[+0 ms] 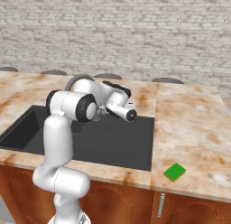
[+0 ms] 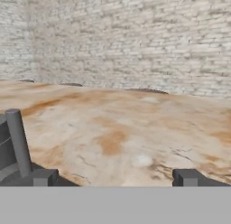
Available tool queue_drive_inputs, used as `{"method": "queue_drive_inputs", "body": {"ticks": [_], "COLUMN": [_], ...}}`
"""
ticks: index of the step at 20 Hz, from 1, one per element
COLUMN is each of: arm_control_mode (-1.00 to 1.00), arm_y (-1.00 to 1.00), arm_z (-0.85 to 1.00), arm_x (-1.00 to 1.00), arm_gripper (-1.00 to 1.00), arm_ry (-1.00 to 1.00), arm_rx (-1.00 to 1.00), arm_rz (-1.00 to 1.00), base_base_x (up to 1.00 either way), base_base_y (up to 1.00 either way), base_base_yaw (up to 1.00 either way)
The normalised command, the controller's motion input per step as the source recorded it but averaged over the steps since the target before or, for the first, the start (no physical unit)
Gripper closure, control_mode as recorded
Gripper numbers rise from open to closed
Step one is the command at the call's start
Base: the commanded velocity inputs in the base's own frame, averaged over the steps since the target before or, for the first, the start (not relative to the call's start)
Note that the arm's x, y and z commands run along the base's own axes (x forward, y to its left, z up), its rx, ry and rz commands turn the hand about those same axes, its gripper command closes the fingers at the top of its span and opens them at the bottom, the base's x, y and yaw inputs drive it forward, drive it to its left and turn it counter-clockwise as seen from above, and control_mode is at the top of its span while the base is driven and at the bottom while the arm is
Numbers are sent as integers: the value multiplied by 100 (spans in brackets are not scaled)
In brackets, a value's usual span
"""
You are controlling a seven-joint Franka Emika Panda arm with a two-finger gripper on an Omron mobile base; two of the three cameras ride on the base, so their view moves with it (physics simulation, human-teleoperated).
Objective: Soak the sponge with water for a few seconds and then drop it inside the sink.
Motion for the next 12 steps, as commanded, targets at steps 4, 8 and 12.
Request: {"method": "queue_drive_inputs", "body": {"ticks": [4,8,12], "arm_control_mode": [-100,-100,-100], "arm_y": [15,0,3], "arm_z": [-3,0,0], "arm_x": [0,0,0], "arm_gripper": [-100,-100,-100], "arm_ry": [-3,-12,-14], "arm_rx": [0,0,0], "arm_rz": [16,16,11], "base_base_x": [0,0,0], "base_base_y": [0,0,0], "base_base_yaw": [0,0,0]}}
